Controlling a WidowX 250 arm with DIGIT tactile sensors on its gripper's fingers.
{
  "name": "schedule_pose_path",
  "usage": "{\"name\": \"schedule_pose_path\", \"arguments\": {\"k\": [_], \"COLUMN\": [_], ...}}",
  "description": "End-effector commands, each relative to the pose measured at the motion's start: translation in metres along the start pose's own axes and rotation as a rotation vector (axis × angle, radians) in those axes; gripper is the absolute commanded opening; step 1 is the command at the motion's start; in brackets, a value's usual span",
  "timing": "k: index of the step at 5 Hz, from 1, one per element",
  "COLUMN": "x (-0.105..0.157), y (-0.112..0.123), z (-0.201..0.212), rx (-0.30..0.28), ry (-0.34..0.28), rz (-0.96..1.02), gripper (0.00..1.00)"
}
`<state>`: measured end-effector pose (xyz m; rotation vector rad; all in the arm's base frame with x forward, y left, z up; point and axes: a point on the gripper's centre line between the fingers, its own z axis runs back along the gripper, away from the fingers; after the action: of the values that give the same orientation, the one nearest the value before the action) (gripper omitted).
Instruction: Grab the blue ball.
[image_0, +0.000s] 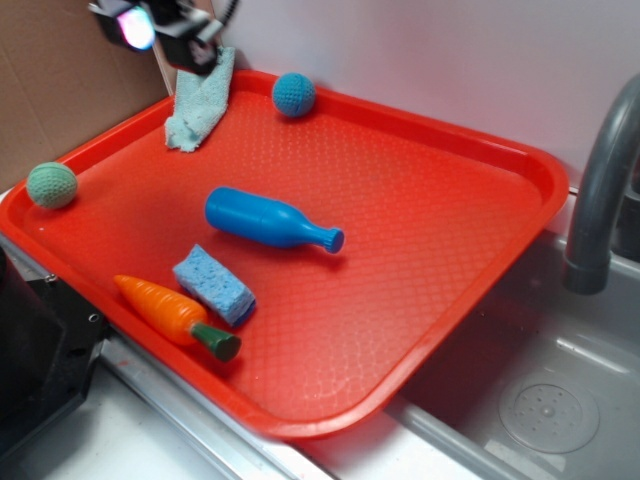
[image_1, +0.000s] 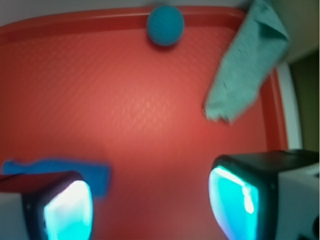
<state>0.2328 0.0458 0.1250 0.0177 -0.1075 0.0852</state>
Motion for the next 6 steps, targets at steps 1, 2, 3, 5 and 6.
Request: {"name": "schedule_pose_path", "arguments": {"k": [1, 2, 3, 5, 6], "x": [0.012, 0.012, 0.043, 0.083, 0.101], "y": [0.005, 0.005, 0.009, 0.031, 0.041], "z": [0.012, 0.012, -0.006, -0.05, -0.067], "rx": [0.008, 0.008, -0.032, -0.065, -0.05], "ry": [-0.058, -0.058, -0.183, -0.241, -0.233], "rz": [-0.001, -0.001, 0.068, 0.159, 0.138], "gripper": [1.0, 1.0, 1.0, 1.0, 1.0]}}
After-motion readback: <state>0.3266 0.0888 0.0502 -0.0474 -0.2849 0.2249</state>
